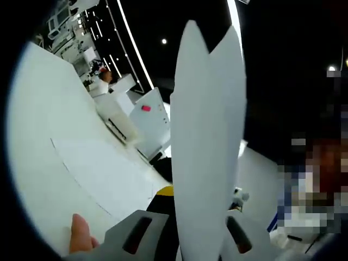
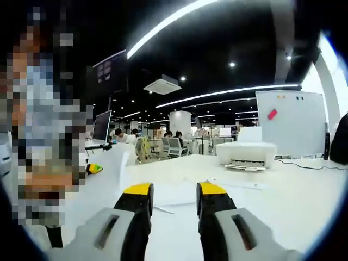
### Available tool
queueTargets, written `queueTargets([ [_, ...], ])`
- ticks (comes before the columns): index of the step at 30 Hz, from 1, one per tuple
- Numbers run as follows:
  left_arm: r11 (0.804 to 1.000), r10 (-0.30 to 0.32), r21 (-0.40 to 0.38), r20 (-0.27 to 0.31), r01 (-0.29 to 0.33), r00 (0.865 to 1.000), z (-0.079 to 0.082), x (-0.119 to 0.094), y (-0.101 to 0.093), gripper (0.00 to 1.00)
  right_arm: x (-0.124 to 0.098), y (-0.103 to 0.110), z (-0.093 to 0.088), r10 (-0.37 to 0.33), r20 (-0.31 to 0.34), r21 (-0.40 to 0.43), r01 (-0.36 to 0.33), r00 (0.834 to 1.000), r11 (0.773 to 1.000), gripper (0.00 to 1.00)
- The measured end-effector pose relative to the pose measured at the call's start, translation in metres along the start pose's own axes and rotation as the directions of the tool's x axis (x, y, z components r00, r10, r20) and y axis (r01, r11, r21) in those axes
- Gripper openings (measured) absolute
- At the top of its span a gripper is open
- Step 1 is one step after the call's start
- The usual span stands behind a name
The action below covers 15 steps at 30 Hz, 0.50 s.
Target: Organize the stack of printing papers by aligning and flattening the scattered papers on the table
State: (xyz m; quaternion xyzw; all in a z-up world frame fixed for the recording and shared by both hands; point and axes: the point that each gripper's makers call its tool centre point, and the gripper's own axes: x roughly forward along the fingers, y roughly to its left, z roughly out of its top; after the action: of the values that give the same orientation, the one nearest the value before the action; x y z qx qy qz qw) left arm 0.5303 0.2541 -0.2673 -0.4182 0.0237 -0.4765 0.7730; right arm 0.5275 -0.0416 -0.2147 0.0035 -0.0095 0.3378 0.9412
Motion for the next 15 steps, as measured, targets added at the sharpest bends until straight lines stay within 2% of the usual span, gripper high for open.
queueTargets([
  [3, 1.0, 0.001, 0.001, -0.001, -0.001, 1.0, 0.0, 0.0, 0.0, 0.06, -0.01, 0.001, -0.009, -0.006, -0.006, 0.014, 0.006, 1.0, 1.0, 0.34],
  [9, 1.0, -0.001, 0.0, 0.001, 0.001, 1.0, 0.001, 0.0, 0.001, 0.06, -0.024, 0.004, -0.03, -0.014, -0.05, -0.005, 0.014, 0.999, 1.0, 0.35],
  [12, 1.0, 0.0, 0.001, 0.001, 0.0, 1.0, -0.001, 0.001, -0.001, 0.06, -0.031, 0.002, -0.047, -0.034, -0.098, -0.041, 0.03, 0.995, 0.999, 0.35],
  [13, 1.0, 0.0, 0.001, 0.001, 0.0, 1.0, -0.001, 0.001, -0.001, 0.06, -0.034, 0.002, -0.058, -0.038, -0.129, -0.046, 0.033, 0.991, 0.998, 0.35],
  [15, 1.0, 0.0, 0.003, 0.001, 0.0, 1.0, -0.001, 0.001, -0.002, 0.06, -0.037, 0.004, -0.068, -0.031, -0.147, -0.028, 0.027, 0.989, 0.999, 0.38],
])
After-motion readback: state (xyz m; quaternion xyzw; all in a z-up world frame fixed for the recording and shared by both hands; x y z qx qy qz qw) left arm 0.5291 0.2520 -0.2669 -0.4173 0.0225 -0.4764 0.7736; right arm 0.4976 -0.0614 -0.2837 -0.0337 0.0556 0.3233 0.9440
